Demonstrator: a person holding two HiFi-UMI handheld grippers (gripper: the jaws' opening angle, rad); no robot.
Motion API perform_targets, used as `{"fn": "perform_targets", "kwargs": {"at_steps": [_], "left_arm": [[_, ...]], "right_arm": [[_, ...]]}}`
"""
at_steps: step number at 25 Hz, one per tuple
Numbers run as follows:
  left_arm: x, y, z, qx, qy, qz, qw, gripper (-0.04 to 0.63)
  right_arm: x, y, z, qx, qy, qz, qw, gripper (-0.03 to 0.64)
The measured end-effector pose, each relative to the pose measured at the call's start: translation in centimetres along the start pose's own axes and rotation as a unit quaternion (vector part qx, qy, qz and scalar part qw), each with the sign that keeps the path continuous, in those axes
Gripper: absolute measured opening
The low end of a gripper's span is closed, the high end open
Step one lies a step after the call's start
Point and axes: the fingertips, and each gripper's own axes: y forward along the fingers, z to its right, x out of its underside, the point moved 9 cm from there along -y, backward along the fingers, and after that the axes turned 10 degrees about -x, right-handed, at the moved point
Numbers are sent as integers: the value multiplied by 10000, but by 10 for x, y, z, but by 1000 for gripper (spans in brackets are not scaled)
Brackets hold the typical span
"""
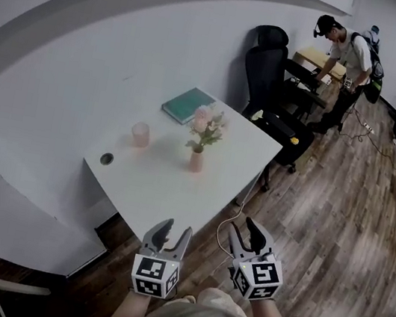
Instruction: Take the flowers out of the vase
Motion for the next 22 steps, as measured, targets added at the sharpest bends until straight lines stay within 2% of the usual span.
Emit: {"fn": "perform_targets", "kwargs": {"at_steps": [8, 16, 22], "left_arm": [[0, 34, 1, 39, 20, -120, 9999, 187], [-13, 92, 4, -115, 10, -61, 9999, 187], [-31, 131, -1, -371, -108, 11, 9993, 187]], "right_arm": [[-3, 25, 26, -24, -4, 38, 10000, 164], [-13, 71, 74, -244, -77, 55, 9997, 164], [-27, 111, 107, -486, -138, -22, 9987, 164]]}}
